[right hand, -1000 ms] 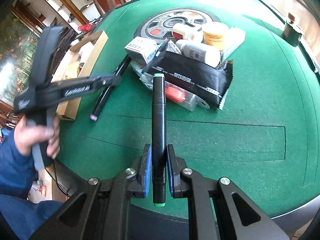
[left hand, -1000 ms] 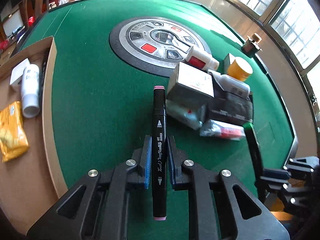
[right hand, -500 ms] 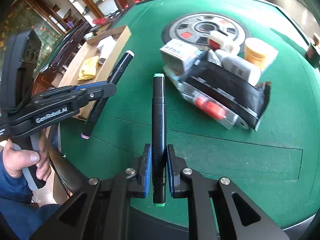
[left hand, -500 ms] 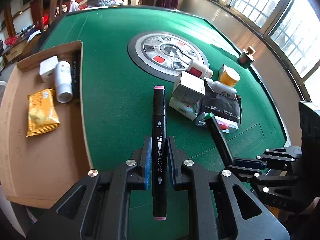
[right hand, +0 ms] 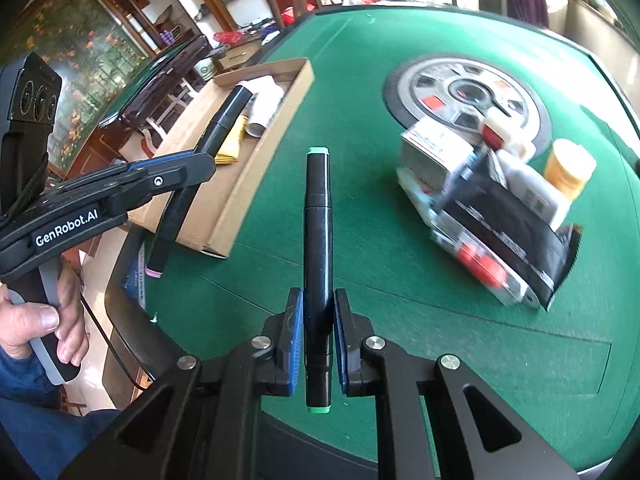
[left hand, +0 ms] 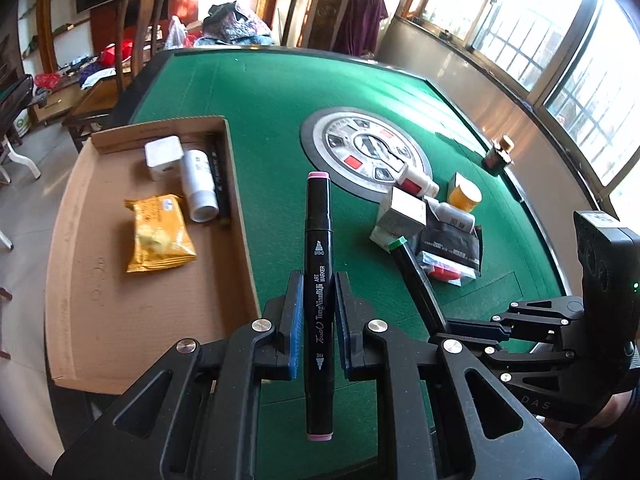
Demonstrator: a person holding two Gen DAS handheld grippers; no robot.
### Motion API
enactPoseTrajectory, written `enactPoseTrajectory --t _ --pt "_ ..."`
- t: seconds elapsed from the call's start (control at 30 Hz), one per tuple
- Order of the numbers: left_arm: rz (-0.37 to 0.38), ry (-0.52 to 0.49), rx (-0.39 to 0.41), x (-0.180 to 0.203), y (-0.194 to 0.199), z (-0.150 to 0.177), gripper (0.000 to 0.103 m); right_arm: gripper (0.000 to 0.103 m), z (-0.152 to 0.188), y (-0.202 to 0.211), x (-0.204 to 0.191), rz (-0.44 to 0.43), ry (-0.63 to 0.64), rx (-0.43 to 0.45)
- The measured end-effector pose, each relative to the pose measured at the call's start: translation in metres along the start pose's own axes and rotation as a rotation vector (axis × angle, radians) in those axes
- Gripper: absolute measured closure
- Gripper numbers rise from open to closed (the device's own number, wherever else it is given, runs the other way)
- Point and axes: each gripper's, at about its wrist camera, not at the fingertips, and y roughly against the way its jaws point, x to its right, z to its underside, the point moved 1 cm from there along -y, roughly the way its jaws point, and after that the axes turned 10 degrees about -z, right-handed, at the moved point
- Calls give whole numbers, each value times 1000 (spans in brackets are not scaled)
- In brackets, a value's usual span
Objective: Organize objects
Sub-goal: 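Lower the pink-capped marker into the box with the left gripper while the right gripper lowers the green-capped marker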
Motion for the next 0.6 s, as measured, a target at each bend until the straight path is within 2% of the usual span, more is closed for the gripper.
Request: enactPoseTrajectory --t 0.3,0.6 --pt "-28 78 36 -45 17 0 89 90 -27 -10 -38 -35 53 -12" --pt "-44 147 27 -93 14 0 89 90 -60 -37 -76 -75 87 -29"
